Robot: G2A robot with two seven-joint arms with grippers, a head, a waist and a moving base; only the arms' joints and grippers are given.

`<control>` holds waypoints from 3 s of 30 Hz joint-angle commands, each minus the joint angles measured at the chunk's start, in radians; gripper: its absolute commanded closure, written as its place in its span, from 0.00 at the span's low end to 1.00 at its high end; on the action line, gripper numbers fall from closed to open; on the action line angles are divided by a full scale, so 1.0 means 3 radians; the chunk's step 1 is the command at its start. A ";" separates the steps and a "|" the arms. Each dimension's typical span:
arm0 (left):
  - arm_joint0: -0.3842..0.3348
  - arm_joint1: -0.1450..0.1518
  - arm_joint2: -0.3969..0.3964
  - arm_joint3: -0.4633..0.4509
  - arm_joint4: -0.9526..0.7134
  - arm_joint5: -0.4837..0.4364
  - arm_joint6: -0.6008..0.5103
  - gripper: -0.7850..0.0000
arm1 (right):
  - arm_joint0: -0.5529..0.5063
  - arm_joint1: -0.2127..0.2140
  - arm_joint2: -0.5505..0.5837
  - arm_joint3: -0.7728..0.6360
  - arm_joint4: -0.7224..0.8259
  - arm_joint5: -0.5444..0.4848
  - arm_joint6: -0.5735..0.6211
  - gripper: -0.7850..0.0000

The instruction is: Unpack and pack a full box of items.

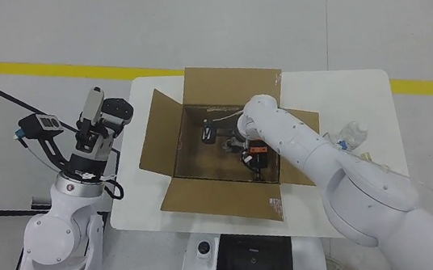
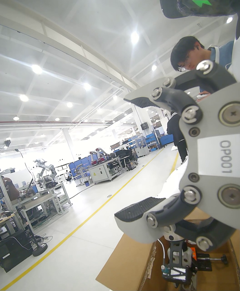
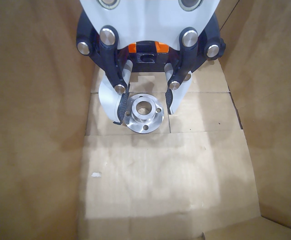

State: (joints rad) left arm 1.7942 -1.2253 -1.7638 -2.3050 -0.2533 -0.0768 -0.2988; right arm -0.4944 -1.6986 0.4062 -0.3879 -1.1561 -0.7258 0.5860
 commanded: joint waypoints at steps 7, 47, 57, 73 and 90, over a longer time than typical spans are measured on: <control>0.0000 0.0000 0.0000 0.0000 0.0000 0.0000 0.0000 0.00 | -0.0010 -0.0019 0.0007 0.0027 -0.0036 0.0035 0.0025 0.75; 0.0000 0.0000 0.0000 0.0000 0.0000 0.0000 0.0000 0.00 | -0.0038 0.0016 0.0142 -0.0294 -0.0038 -0.0134 0.0599 1.00; 0.0000 0.0000 0.0000 0.0000 0.0000 0.0000 0.0000 0.00 | -0.0077 0.0015 0.0171 -0.0328 0.0017 -0.0135 0.0757 0.51; 0.0000 0.0000 0.0000 0.0000 0.0000 0.0000 0.0000 0.00 | -0.0123 -0.0019 0.0136 -0.0333 -0.0074 -0.0125 0.0688 0.56; 0.0000 0.0000 0.0000 0.0000 0.0000 0.0000 0.0000 0.00 | -0.0098 -0.0101 0.0086 -0.0146 -0.0205 -0.0031 0.0566 1.00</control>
State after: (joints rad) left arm 1.7942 -1.2253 -1.7638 -2.3050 -0.2533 -0.0768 -0.2988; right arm -0.5250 -1.7282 0.4320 -0.4350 -1.2159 -0.7365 0.7587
